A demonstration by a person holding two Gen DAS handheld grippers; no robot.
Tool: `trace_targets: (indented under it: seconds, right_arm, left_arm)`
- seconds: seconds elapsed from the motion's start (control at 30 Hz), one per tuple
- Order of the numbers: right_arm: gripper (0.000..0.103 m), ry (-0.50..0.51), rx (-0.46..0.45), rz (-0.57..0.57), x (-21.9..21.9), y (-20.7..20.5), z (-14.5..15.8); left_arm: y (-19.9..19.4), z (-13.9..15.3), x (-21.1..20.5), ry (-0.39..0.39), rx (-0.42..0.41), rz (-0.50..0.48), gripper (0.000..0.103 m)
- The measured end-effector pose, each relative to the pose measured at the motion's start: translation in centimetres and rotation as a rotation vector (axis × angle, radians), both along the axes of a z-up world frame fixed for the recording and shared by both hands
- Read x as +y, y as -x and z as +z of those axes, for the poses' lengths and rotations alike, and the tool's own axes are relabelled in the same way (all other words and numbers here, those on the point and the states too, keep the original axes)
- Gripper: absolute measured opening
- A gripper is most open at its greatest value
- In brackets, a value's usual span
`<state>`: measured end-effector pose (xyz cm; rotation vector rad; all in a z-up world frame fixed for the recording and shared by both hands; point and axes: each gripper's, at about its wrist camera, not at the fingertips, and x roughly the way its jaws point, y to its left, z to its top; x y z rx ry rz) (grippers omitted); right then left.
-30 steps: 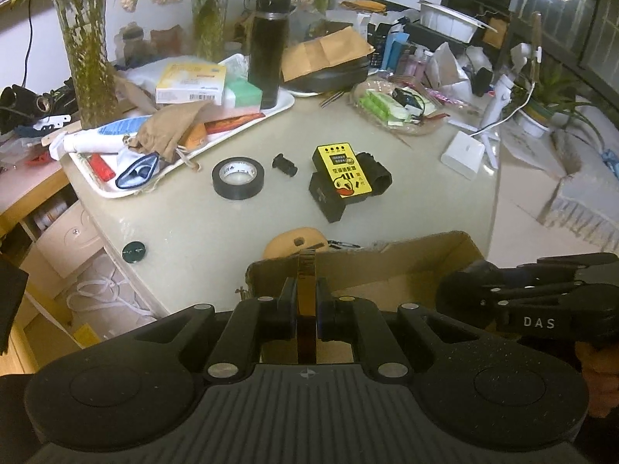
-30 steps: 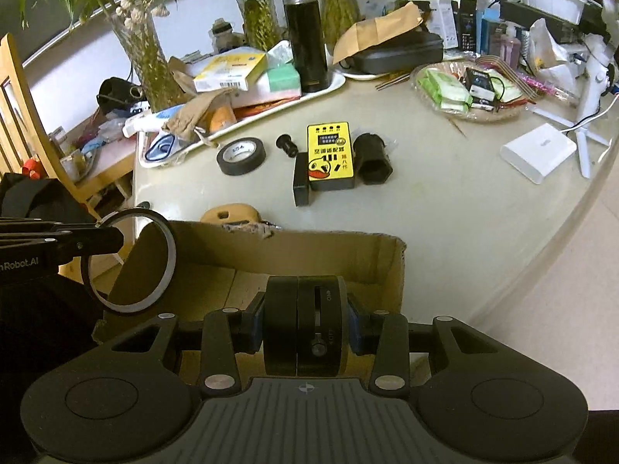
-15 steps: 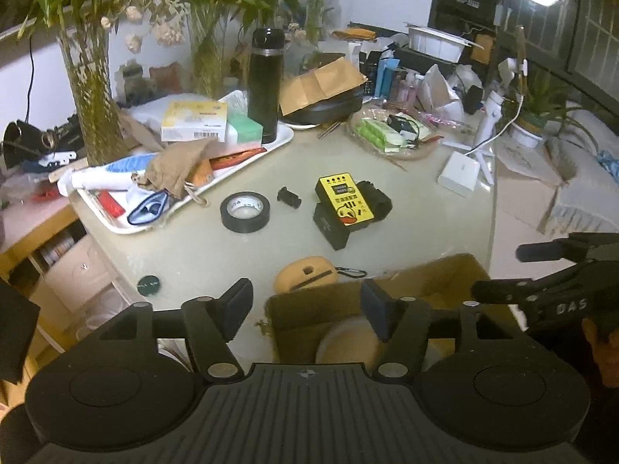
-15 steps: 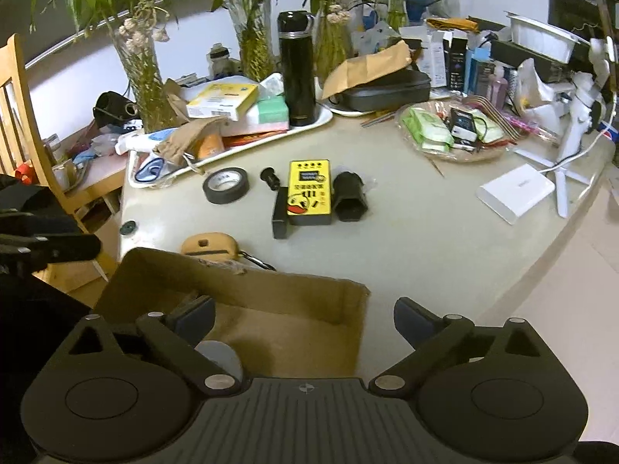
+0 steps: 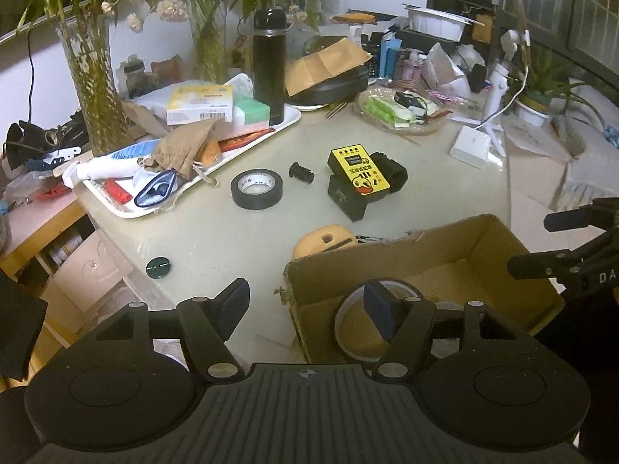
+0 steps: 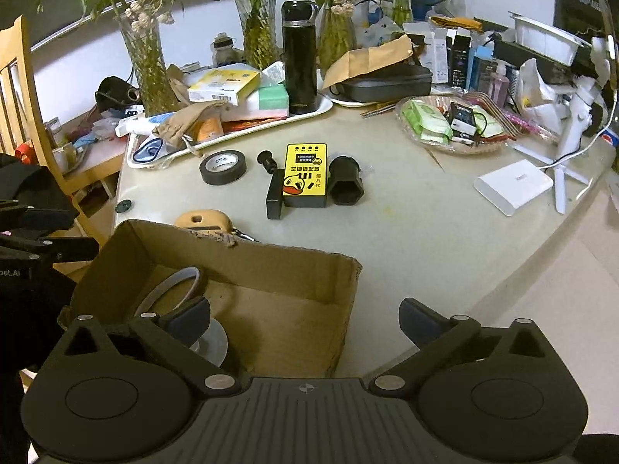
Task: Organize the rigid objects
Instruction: 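Withdraw both open tools from the box toward the table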
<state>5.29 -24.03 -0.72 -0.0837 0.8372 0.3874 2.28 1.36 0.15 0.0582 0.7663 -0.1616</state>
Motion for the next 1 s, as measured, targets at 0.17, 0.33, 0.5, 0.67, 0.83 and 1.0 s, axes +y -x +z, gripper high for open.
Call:
trace_targets:
  seconds: [0.17,0.33,0.5,0.67,0.83,1.0]
  right_arm:
    - [0.103,-0.004,0.004,-0.012,-0.2,-0.1,-0.2]
    - [0.103,-0.005,0.009,-0.021,-0.3,-0.3,-0.3]
    - [0.103,-0.008,0.006,-0.026,-0.3,-0.4,-0.3]
    - [0.103,-0.018,0.005,-0.036,-0.6,-0.5,-0.3]
    - [0.103,-0.022,0.004,-0.038,-0.5,-0.7,-0.3]
    - [0.103,-0.028,0.01,-0.032,-0.3,-1.0,-0.4]
  left_arm:
    - [-0.1,-0.2,0.3,0.01,0.006,0.009,0.065]
    - [-0.2,-0.2,0.4,0.014,0.008,0.011,0.065]
    - [-0.2,-0.2,0.3,0.016,0.009,0.008,0.065]
    - [-0.5,-0.4,0.1,0.022,0.018,0.009,0.065]
    - [-0.8,-0.4,0.2,0.037,0.025,0.009,0.065]
    - [-1.3,-0.5,0.3,0.056,0.032,0.01,0.065]
